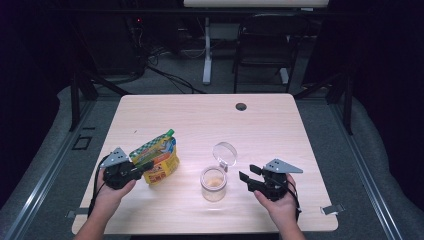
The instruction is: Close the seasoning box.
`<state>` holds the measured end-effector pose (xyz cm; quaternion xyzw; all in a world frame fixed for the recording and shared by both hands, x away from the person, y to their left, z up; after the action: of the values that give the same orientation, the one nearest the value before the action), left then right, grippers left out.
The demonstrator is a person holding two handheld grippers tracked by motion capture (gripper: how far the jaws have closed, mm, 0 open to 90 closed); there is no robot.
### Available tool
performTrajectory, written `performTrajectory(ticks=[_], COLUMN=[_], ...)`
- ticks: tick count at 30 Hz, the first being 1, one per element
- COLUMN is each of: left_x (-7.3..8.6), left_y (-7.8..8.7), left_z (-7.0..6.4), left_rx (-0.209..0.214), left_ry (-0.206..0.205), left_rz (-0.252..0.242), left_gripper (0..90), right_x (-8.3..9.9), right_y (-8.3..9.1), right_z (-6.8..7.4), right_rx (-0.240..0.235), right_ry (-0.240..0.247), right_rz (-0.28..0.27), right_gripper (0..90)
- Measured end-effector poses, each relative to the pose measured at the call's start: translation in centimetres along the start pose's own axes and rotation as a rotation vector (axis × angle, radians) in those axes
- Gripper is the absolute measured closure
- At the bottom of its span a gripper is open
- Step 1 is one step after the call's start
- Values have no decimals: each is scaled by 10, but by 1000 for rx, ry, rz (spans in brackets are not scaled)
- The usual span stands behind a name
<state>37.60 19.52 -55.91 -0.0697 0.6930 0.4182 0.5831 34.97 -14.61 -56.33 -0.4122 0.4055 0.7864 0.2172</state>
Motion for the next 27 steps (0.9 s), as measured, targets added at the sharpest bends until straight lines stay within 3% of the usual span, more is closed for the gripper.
performTrajectory(ticks=[4,9,19,27], left_x=[-2,-3,-12,-19], left_y=[-1,-1,-8,-14], left_z=[-2,-6,-20,-46], left_rx=[-18,-15,15,118], left_ry=[-33,-25,-44,-83], left_rz=[-10,-17,-26,-55], left_gripper=[833,887,900,900], right_x=[0,0,-1,-1], right_y=[0,-1,-2,-1], right_z=[-1,0,-1,-3], right_rx=[-1,-4,-7,-3], right_ry=[-1,-6,-11,-10], right_rz=[3,2,-1,3], right_gripper=[480,480,482,482])
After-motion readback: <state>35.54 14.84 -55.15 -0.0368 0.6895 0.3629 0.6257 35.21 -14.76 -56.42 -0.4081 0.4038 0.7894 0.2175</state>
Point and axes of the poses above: each handheld gripper's, and its own axes: y roughly backward along the jaws, x roughly out of its underside, z roughly to its left, the point moved 9 cm from there along -y, roughly forward along the jaws, and after that the axes turned 9 degrees about -y, right-handed, at the moved point
